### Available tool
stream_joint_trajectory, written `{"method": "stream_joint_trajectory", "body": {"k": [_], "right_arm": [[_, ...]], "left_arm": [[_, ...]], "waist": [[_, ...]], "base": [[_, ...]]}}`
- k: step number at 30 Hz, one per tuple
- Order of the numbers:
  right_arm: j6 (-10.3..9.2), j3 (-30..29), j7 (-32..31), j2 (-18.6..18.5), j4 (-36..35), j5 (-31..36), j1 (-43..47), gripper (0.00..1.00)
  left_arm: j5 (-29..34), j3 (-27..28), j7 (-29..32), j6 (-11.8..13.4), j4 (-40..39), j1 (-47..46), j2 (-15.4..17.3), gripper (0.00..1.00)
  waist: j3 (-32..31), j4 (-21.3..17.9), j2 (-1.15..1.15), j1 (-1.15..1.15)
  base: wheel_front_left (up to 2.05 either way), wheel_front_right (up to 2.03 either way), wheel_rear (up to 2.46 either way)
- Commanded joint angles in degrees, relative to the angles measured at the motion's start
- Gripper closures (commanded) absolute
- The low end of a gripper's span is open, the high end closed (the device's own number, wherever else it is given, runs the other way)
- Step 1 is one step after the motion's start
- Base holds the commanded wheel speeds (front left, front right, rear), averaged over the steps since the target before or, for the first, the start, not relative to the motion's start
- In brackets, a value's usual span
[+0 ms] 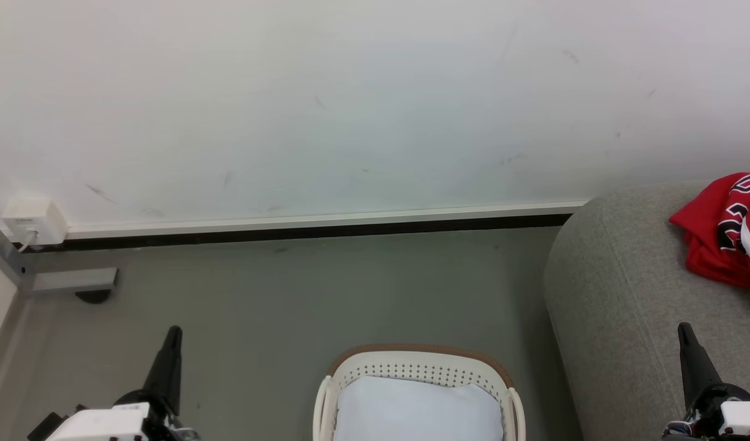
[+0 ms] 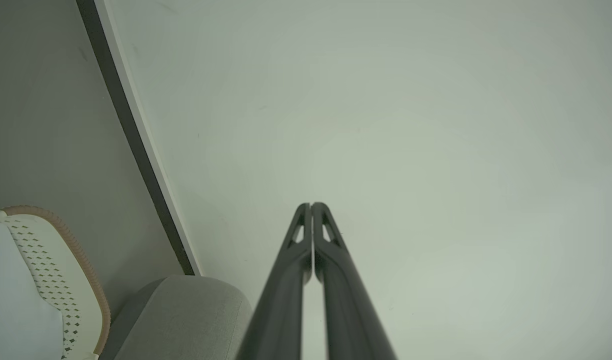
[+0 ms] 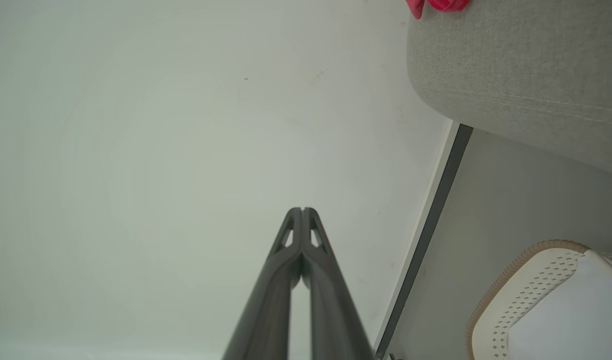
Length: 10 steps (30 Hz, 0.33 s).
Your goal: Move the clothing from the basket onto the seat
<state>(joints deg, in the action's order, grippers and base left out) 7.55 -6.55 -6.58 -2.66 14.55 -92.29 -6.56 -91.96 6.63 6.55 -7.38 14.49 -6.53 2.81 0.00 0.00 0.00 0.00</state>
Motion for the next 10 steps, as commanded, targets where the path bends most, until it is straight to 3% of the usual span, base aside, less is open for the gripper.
{"method": "stream_joint_trajectory", "body": {"k": [1, 10], "right_arm": [[-0.12, -0.21, -0.28, -0.41, -0.25, -0.06, -0.34, 1.0], [-0.12, -0.2, -0.27, -0.41, -0.25, -0.06, -0.34, 1.0]], "left_arm": [[-0.66, 0.18, 0.31, -0.3, -0.1, -0.4, 0.11, 1.0], [-0.65, 0.18, 0.31, -0.3, -0.1, -0.4, 0.11, 1.0]], "waist": [[0.0, 0.0, 0.0, 0.0], [0.0, 0.0, 0.0, 0.0]], "base": [[0.0, 0.0, 0.0], [0.0, 0.0, 0.0]]}}
